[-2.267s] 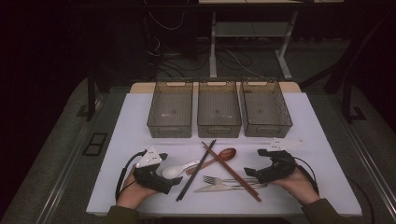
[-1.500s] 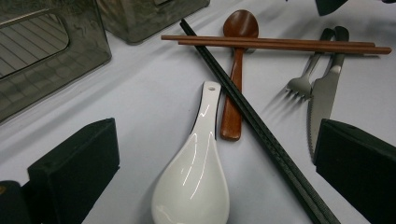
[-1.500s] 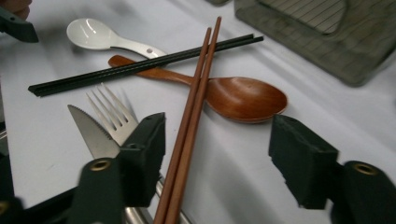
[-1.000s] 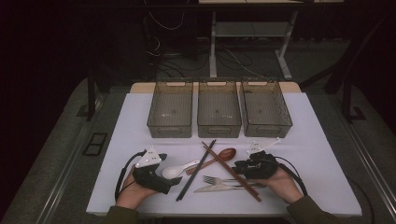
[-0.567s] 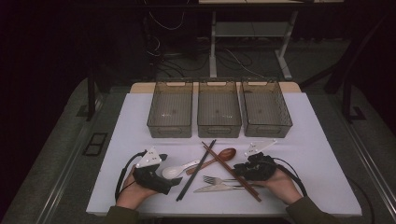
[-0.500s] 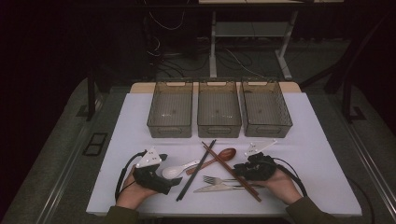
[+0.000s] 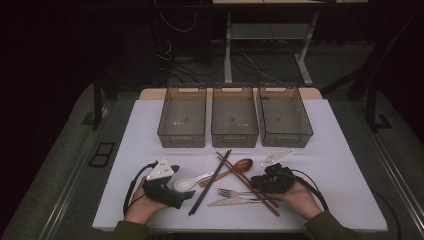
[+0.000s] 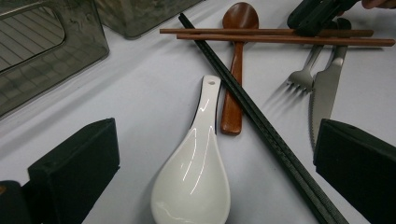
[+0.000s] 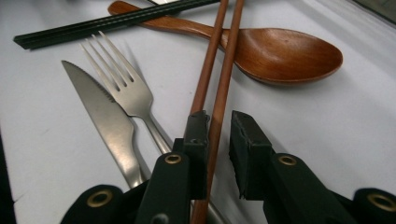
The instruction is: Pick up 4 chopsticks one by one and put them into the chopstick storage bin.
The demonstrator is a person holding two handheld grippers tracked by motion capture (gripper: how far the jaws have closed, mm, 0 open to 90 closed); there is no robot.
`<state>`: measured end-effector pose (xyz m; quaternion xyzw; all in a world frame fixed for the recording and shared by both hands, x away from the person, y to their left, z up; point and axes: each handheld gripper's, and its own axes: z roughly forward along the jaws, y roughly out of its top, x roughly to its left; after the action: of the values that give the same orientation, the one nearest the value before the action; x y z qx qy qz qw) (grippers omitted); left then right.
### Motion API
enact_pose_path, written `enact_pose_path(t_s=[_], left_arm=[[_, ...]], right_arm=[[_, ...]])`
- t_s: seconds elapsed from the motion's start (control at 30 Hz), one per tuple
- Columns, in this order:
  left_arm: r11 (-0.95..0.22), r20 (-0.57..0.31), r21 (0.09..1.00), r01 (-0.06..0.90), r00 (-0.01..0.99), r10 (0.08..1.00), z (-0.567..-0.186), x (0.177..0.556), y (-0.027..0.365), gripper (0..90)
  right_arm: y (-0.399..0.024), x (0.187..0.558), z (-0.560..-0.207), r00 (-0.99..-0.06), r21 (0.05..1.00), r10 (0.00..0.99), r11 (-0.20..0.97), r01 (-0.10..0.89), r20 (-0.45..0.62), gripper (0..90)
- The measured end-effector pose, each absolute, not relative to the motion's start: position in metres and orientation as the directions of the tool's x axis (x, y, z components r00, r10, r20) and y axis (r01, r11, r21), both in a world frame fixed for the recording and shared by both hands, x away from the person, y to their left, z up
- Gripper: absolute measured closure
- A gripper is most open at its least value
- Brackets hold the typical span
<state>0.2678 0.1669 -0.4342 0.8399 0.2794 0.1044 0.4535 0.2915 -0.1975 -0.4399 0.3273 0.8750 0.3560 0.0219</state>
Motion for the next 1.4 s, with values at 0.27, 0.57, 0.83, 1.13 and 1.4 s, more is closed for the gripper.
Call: enact_pose_path(t_s=[0.27,0.57,0.83,1.13,1.4], left_arm=[[-0.435,-0.076,0.819,0.374,0.822,0.564,-0.434,0.268,0.167,0.0],[-0.439,-0.073,0.818,0.371,0.824,0.561,-0.435,0.268,0.166,0.0],[-0.443,-0.071,0.817,0.370,0.826,0.559,-0.435,0.268,0.166,0.0],[-0.442,-0.071,0.818,0.367,0.828,0.556,-0.435,0.267,0.166,0.0],[-0.440,-0.076,0.817,0.372,0.827,0.557,-0.436,0.268,0.167,0.0]], right_arm=[[-0.197,0.293,-0.444,-0.776,0.628,0.601,0.532,0.567,0.192,78.3],[-0.198,0.293,-0.445,-0.769,0.630,0.611,0.525,0.572,0.190,82.5],[-0.201,0.294,-0.444,-0.766,0.631,0.613,0.519,0.576,0.195,83.3],[-0.206,0.296,-0.441,-0.765,0.639,0.610,0.508,0.578,0.208,83.9],[-0.214,0.296,-0.433,-0.773,0.662,0.602,0.498,0.560,0.201,84.0]])
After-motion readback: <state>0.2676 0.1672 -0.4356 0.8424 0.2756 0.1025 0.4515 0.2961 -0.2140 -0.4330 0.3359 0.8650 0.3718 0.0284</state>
